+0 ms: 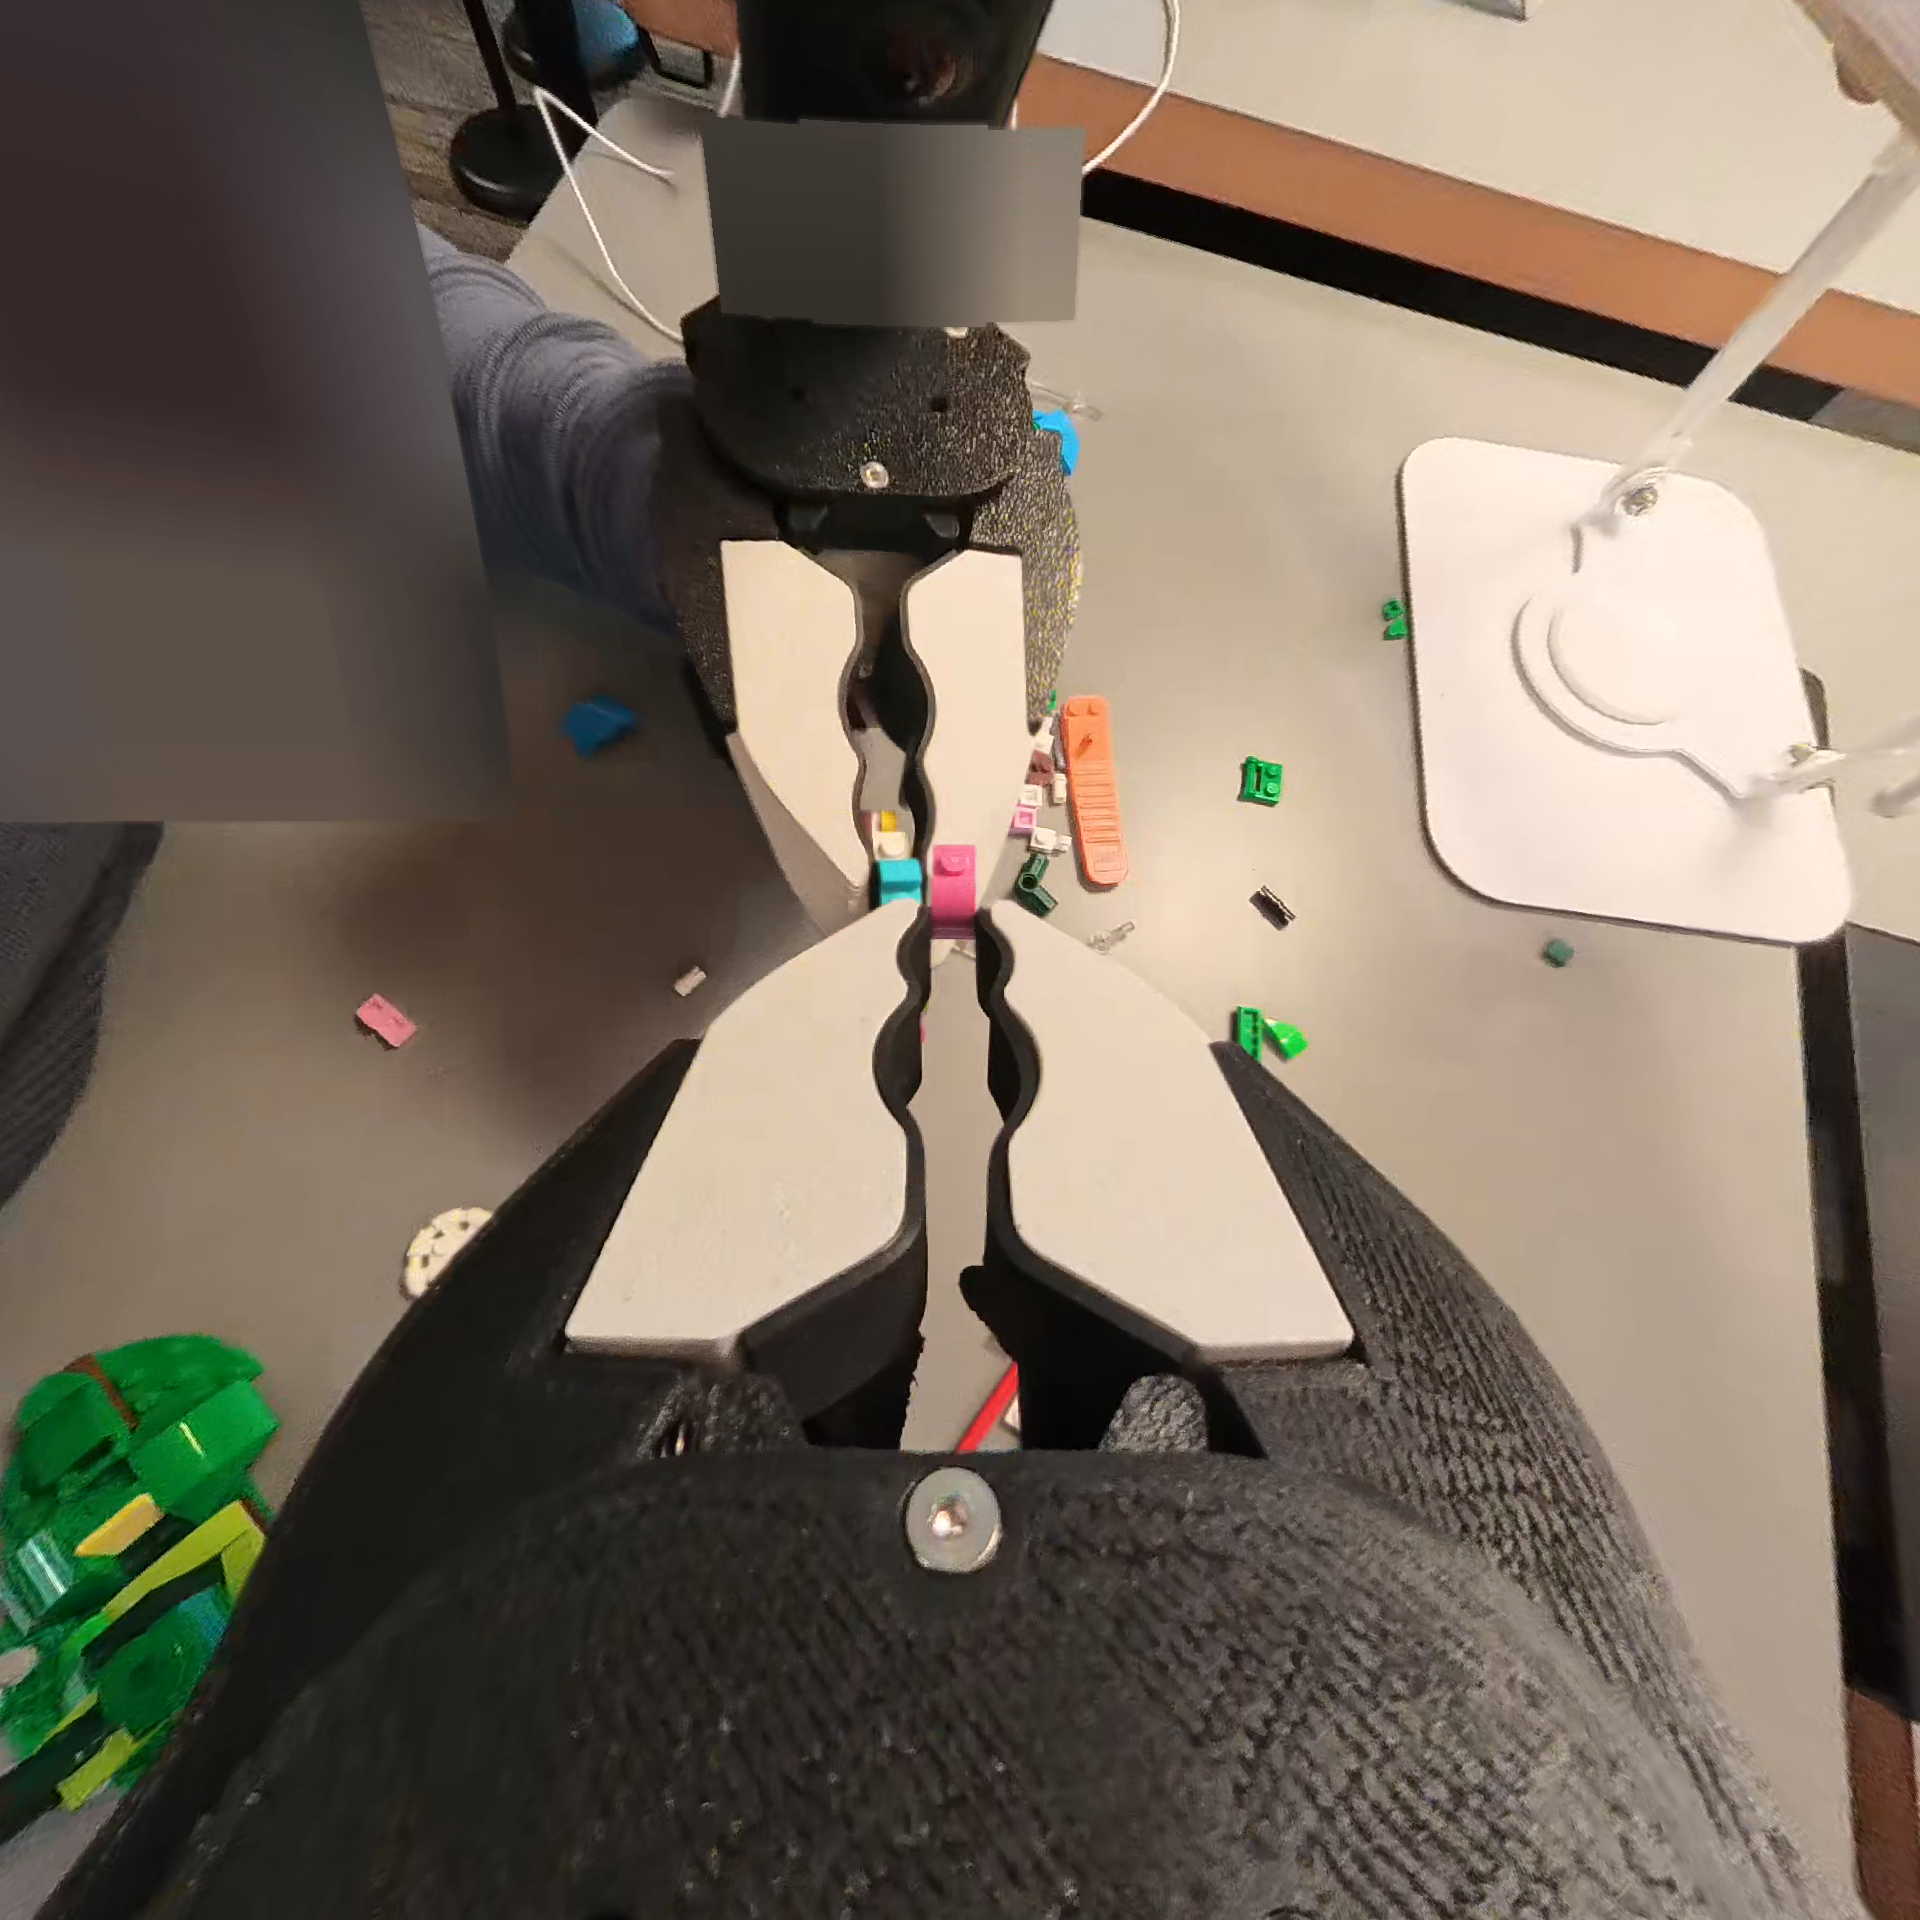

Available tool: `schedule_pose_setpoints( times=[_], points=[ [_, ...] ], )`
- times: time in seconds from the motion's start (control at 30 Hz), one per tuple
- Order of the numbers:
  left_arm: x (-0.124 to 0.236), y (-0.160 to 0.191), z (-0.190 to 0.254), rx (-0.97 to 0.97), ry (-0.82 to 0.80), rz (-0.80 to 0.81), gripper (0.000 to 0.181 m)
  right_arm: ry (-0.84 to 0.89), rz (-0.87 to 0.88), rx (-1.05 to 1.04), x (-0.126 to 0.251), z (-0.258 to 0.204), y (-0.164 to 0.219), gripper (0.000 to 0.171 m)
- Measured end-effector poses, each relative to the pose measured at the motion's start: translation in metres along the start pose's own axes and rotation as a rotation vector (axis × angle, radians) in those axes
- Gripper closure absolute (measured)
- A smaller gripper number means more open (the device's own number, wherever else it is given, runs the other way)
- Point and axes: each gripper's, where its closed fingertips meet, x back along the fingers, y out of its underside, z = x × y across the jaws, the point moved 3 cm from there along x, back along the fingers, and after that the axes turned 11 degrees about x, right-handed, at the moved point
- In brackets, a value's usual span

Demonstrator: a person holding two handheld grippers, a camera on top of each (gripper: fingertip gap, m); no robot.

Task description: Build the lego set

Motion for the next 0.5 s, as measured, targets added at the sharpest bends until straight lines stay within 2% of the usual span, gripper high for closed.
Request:
schedule_pose_setpoints(
  times=[0.03, 0.5],
  points=[
    [0.000, 0.000, 0.000, 0.002, 0.004, 0.004, 0.173, -0.015, 0.001, 0.001, -0.001, -0.002, 0.000, 0.165],
    [-0.005, 0.005, 0.011, -0.103, 0.043, -0.026, 0.173, -0.119, -0.133, 0.025, -0.002, -0.019, 0.009, 0.165]
  ],
)
